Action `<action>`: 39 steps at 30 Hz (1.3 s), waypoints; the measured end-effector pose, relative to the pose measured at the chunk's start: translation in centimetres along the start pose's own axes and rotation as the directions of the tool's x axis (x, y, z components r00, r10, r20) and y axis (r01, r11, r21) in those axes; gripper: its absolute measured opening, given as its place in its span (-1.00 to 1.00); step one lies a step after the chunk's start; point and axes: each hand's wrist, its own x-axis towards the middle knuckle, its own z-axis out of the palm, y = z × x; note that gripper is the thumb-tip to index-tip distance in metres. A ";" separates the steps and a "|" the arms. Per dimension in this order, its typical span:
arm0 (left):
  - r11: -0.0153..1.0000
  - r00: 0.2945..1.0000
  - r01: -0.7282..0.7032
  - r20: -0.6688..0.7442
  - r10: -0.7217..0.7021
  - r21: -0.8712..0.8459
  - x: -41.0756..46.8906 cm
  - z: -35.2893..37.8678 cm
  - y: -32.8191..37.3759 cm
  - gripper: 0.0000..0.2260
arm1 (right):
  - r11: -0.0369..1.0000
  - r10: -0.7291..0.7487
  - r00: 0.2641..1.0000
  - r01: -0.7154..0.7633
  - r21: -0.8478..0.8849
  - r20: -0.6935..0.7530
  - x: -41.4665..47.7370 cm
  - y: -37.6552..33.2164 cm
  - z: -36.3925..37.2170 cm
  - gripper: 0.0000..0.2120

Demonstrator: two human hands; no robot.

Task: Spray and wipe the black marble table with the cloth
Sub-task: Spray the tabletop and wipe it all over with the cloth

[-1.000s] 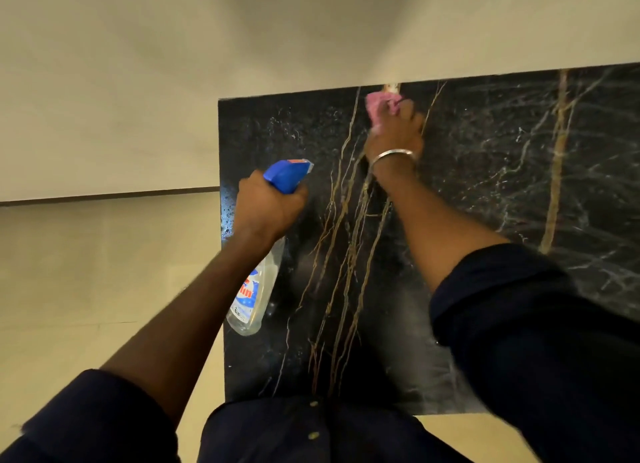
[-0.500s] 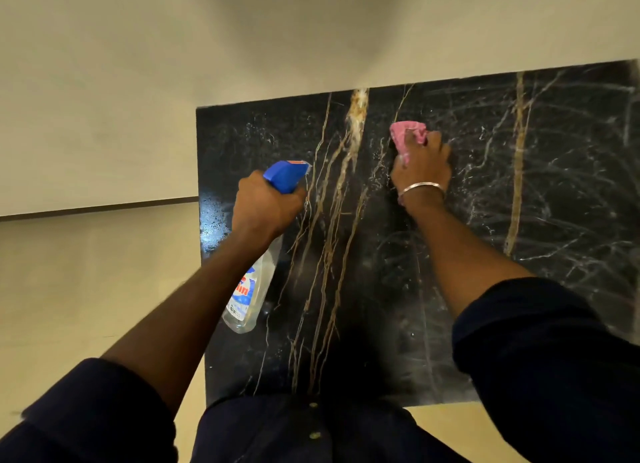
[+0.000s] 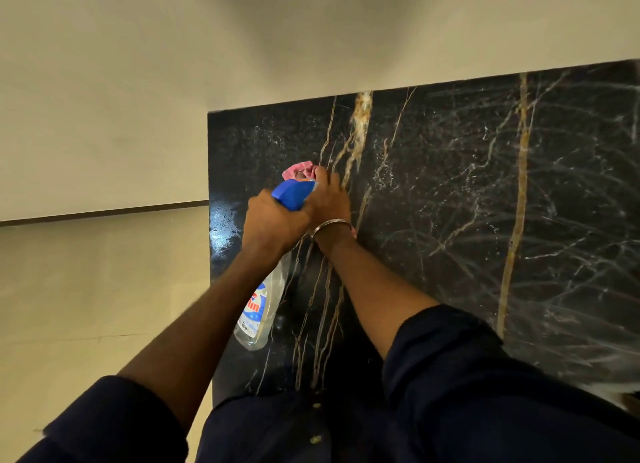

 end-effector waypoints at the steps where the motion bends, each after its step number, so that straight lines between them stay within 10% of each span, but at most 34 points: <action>1: 1.000 1.000 0.001 0.015 -0.001 0.005 0.0 0.0 -0.1 -0.80 | 0.999 -0.024 1.000 0.024 -0.039 -0.013 -0.2 1.0 -0.1 -0.64; 14: 0.999 0.997 0.013 0.073 -0.010 -0.043 -1.3 0.4 -0.7 -0.81 | 0.817 0.537 0.813 -0.568 -0.104 -0.224 -1.9 15.5 -4.2 -0.52; 27: 1.000 1.000 -0.003 0.021 0.003 -0.012 -3.1 0.6 -0.1 -0.84 | 0.999 0.010 1.000 -0.010 -0.036 -0.002 -5.7 1.0 1.2 -0.58; 39: 1.000 0.995 0.008 0.100 -0.005 -0.028 -4.3 1.5 -0.8 -0.81 | 0.875 0.431 0.876 -0.465 -0.136 -0.217 -6.3 17.6 -4.3 -0.51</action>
